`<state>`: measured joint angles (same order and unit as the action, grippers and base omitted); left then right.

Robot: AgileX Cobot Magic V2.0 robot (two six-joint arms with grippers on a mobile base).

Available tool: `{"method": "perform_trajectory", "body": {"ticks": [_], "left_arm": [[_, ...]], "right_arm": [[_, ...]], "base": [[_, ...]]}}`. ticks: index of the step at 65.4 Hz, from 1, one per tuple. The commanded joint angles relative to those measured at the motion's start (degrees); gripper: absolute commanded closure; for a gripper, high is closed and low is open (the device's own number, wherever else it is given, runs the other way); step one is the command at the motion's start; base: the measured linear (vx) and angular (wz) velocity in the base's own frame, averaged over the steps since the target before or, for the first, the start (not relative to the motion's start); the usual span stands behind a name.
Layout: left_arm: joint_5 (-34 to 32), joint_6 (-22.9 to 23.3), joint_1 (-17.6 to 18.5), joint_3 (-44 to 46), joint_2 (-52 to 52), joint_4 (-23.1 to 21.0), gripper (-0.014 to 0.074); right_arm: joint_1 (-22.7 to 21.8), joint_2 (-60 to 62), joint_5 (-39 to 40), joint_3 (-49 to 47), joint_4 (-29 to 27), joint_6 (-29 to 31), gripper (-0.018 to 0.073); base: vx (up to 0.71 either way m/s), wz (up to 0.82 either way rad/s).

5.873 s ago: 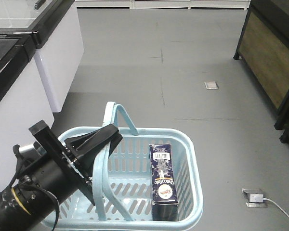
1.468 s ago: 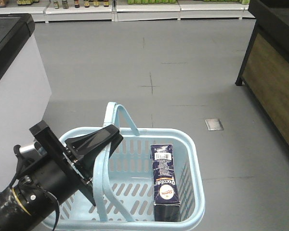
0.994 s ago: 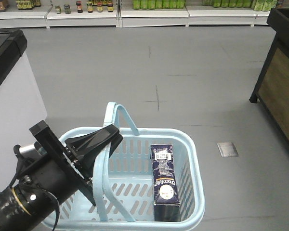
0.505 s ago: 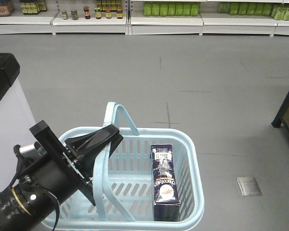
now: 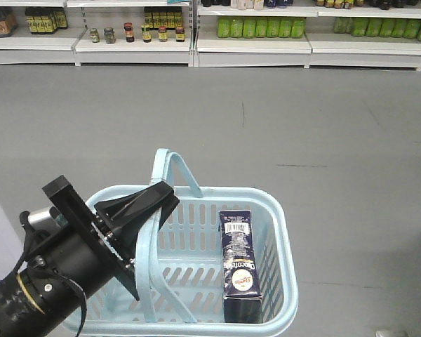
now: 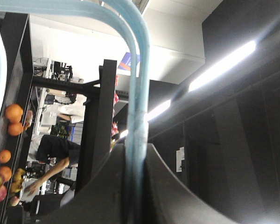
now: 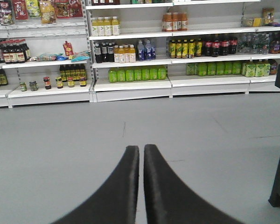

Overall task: Left arm holds basket, right arm returns cookies
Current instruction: 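Drive the base toward the drink shelves holding the basket in left gripper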

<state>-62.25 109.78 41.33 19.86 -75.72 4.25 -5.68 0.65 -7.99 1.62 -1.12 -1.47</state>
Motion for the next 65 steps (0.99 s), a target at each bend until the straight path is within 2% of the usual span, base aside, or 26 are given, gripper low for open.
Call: {"method": "perform_trajectory", "body": {"ticks": [1,65], "left_arm": [[-10.0,0.4,0.4,1.4,1.7,-0.8,0.0596],[-10.0,0.4,0.4,1.4,1.7,-0.8,0.0596]], "right_arm": [[-0.4,0.7,4.2,1.0,0.4,0.3,0.0565],[-0.4,0.7,4.2,1.0,0.4,0.3,0.0565]], "base": [[0.56,0.02],[0.55,0.01]]}}
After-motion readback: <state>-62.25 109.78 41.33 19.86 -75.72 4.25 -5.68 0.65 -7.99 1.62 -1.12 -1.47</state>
